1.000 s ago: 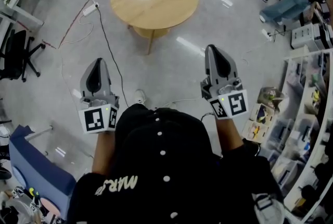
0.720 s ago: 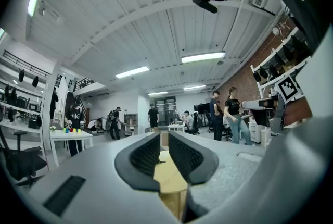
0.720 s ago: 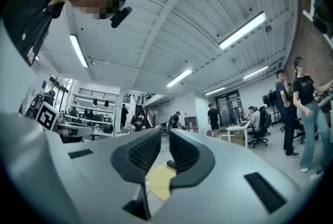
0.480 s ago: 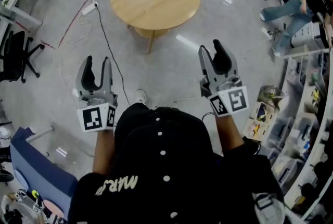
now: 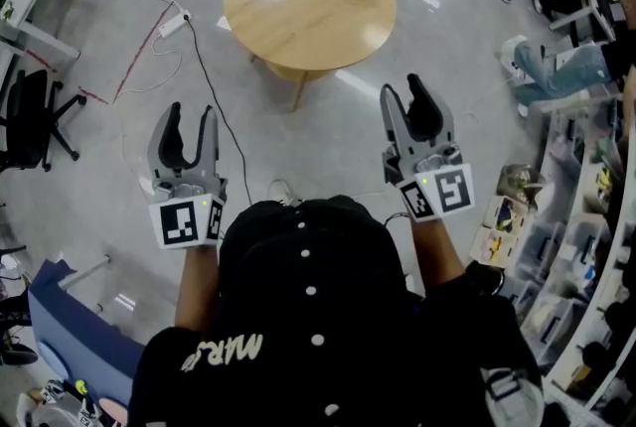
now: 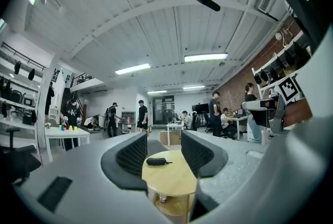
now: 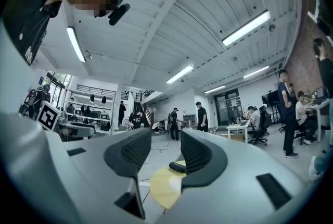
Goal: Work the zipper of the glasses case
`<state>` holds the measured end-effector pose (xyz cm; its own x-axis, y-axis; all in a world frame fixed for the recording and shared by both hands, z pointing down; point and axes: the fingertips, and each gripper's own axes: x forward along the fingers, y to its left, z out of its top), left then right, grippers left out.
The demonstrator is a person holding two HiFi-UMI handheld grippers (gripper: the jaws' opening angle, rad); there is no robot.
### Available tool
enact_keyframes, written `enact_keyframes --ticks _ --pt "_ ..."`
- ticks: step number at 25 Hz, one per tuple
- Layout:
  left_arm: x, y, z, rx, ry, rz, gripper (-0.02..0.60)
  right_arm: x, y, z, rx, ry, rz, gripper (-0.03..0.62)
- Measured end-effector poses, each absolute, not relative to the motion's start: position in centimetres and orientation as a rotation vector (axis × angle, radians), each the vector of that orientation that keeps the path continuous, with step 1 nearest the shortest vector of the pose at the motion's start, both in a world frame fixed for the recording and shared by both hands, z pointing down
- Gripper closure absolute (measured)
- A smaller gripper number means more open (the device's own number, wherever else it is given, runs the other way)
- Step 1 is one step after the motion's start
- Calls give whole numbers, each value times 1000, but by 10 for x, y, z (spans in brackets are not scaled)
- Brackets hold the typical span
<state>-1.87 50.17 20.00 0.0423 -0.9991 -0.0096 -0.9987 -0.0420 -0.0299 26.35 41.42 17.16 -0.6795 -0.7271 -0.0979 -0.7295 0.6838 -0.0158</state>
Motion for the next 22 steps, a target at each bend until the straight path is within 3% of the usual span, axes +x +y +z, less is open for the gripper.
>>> enact_keyframes --ticks 12,22 --pt "-68 472 211 -2289 2141 -49 393 220 392 188 -1262 2814 7 427" --pt "-84 388 218 -2257 2169 -75 393 199 295 204 -1212 2826 -32 427"
